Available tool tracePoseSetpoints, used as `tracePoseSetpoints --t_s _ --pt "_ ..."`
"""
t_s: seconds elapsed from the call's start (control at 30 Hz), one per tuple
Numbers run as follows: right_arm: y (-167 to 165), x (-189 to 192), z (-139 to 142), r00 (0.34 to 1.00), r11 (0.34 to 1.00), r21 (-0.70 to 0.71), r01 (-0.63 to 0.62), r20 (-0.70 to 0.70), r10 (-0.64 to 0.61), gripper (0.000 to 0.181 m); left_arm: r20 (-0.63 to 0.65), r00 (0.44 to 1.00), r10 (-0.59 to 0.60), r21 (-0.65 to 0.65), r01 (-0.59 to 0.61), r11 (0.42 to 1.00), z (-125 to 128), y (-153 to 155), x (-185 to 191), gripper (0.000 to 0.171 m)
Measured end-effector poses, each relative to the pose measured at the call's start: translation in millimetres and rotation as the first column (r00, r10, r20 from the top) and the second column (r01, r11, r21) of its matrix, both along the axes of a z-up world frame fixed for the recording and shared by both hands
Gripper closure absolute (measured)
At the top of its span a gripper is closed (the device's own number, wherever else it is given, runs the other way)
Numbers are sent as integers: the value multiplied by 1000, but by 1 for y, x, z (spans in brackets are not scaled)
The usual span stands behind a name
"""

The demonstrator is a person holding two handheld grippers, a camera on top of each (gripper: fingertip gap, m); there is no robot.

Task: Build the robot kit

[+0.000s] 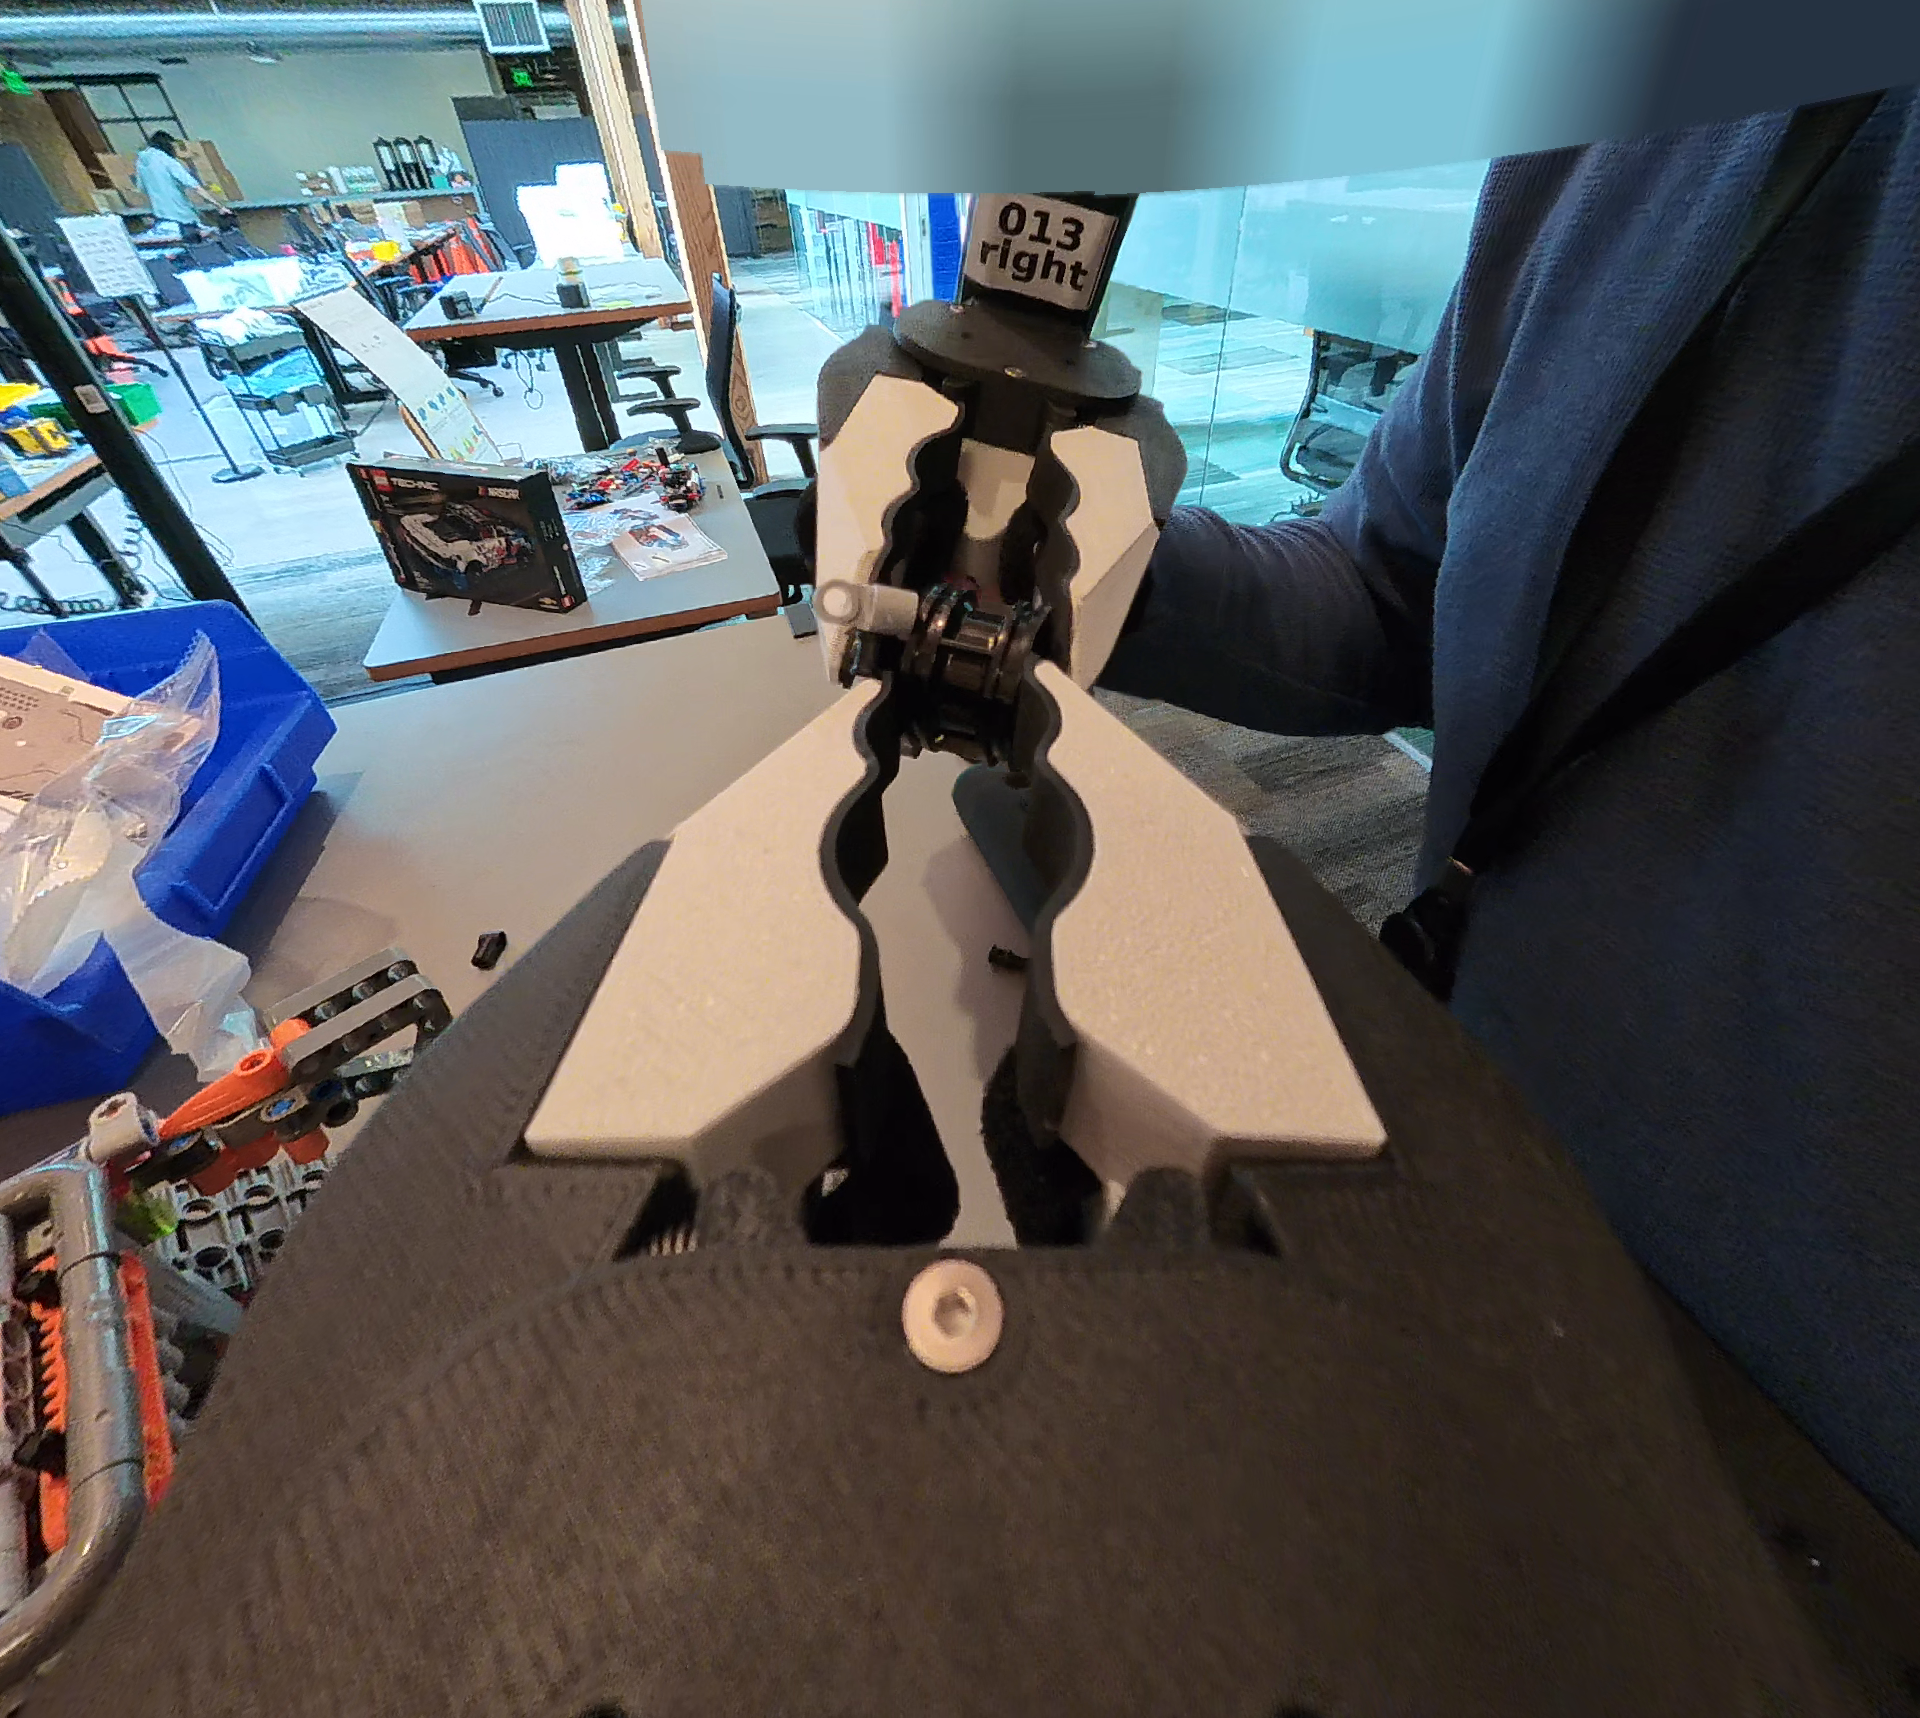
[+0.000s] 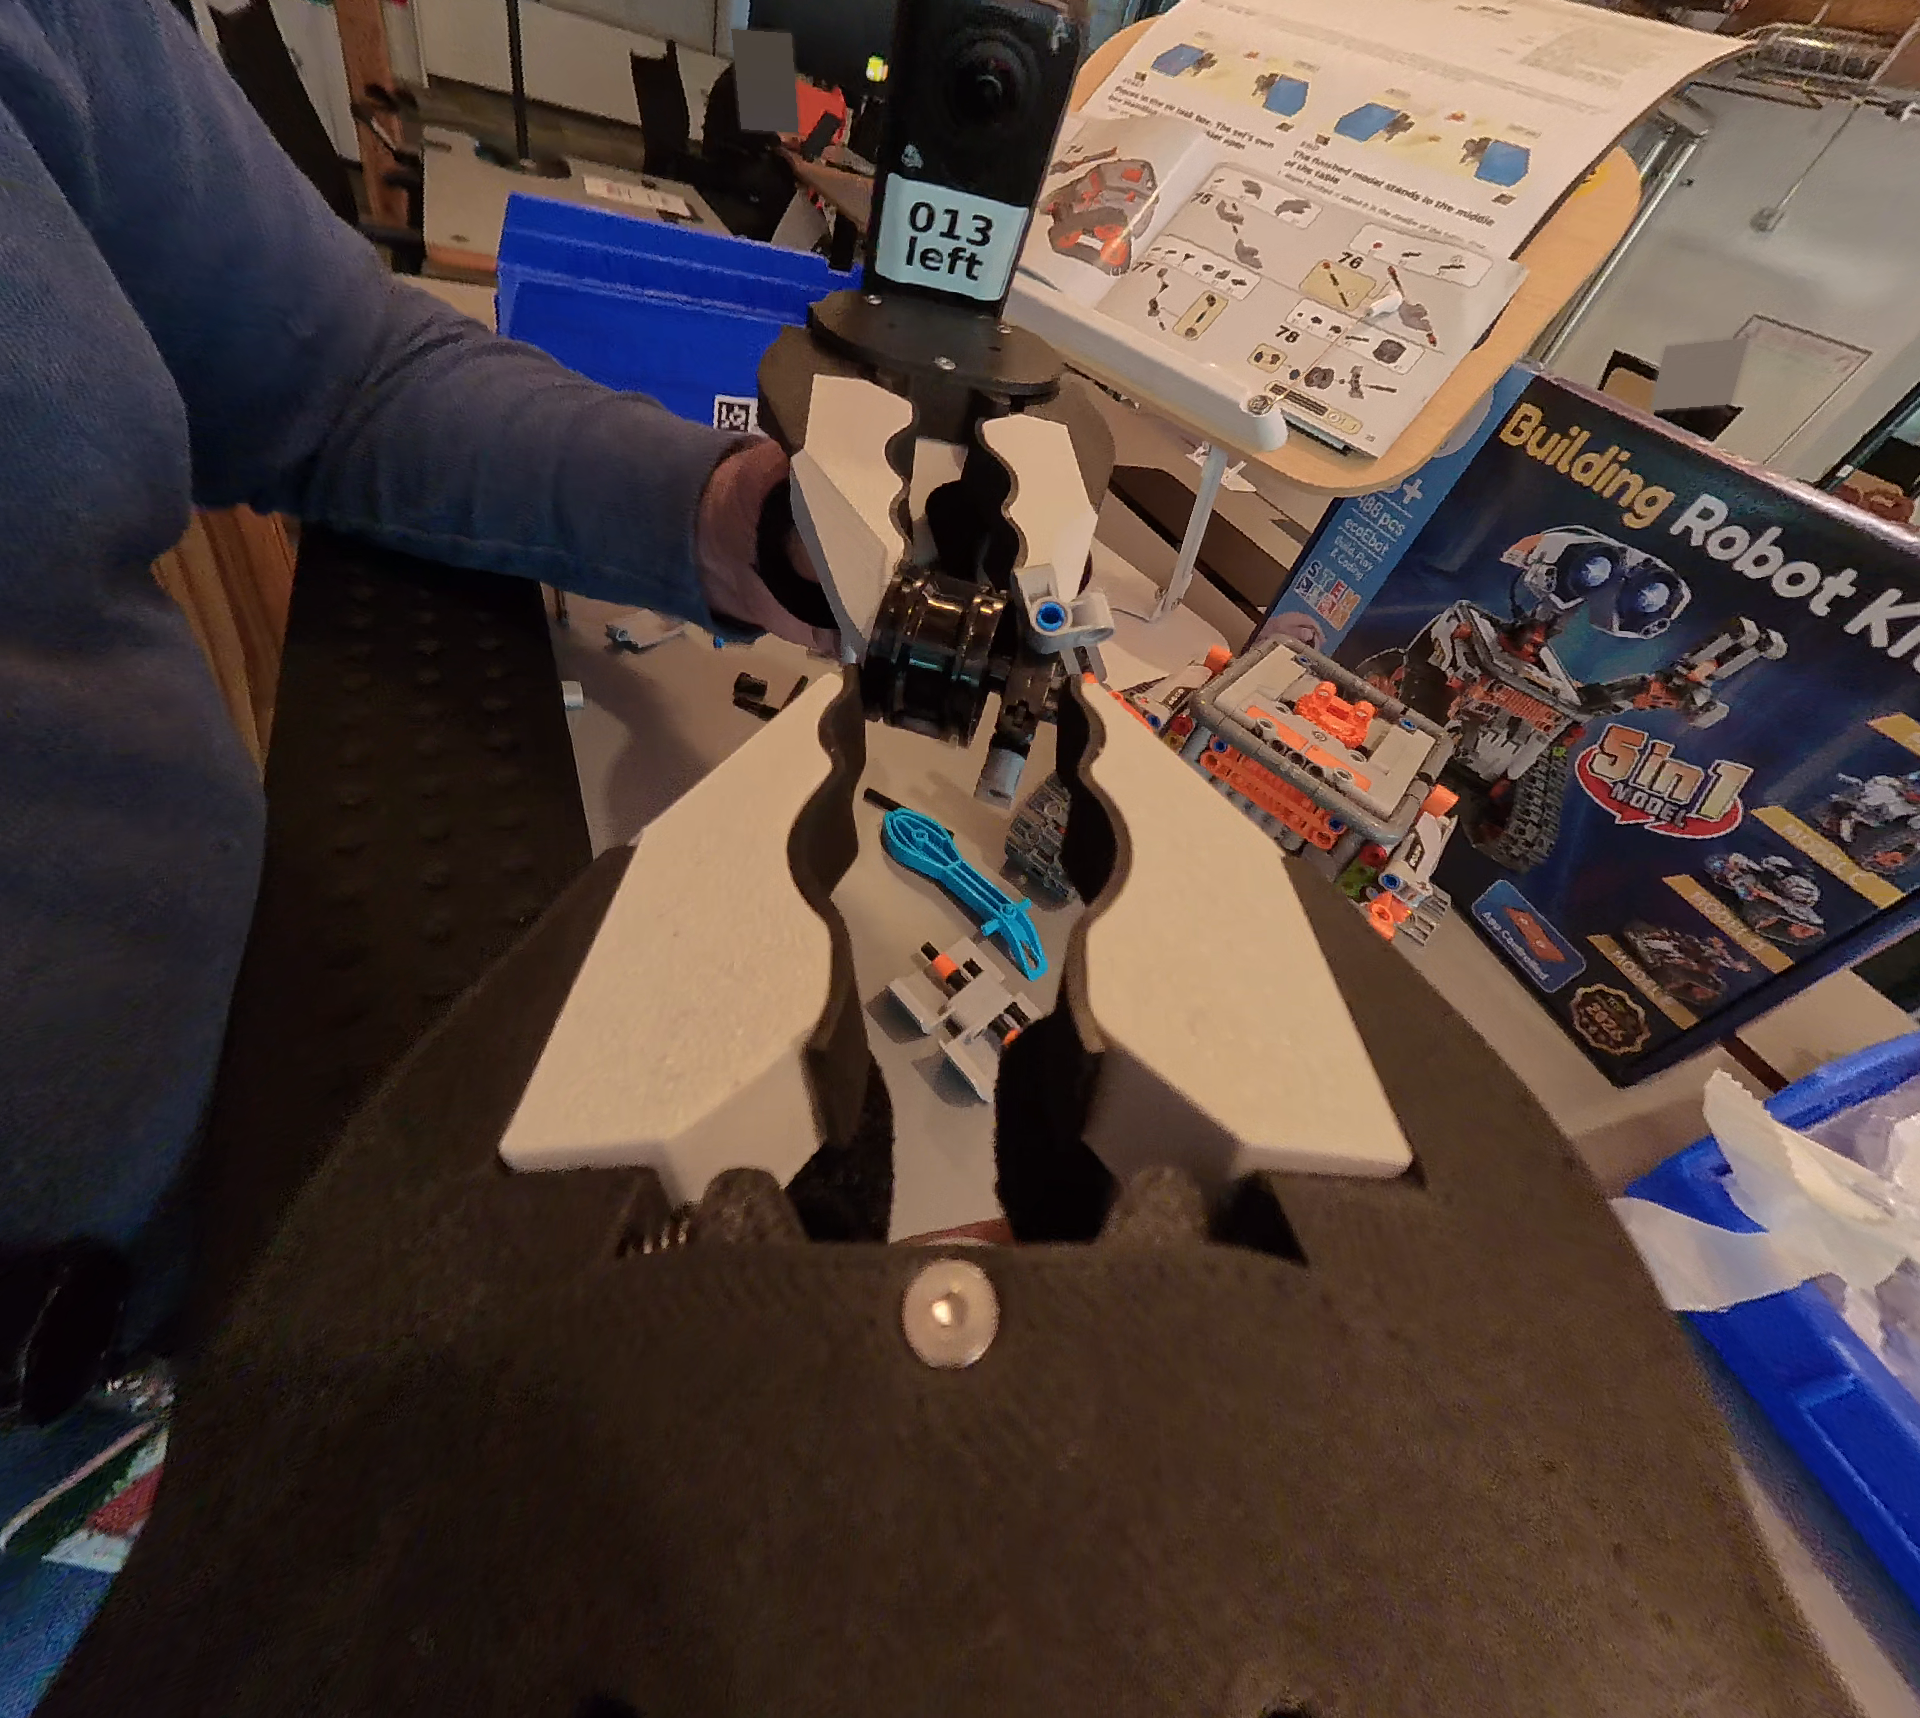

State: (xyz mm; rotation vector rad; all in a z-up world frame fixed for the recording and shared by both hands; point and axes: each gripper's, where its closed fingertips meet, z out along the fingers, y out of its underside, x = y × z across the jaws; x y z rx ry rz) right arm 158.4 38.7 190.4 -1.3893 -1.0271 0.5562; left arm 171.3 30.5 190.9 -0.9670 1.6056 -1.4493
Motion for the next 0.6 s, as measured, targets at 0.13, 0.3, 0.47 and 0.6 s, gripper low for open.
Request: tracePoseSetpoints --t_s 0.13,0.3,0.47,0.6 --pt "-1 0 -5 997 1000 24 -4 74 2 147 -19 1000 -20 -16 20 1000 -3 -1 0 153" --pt "-3 -1 -9 991 999 35 -24 130 19 147 -27 999 -40 -7 40 999 -7 -2 -1 153" --pt "-3 -5 -8 992 999 35 -33 123 29 147 -20 998 -55 9 55 998 -7 -2 -3 152" --pt "-4 -5 -11 990 999 33 -28 138 23 147 -19 998 -61 22 62 998 -10 -2 -4 152"
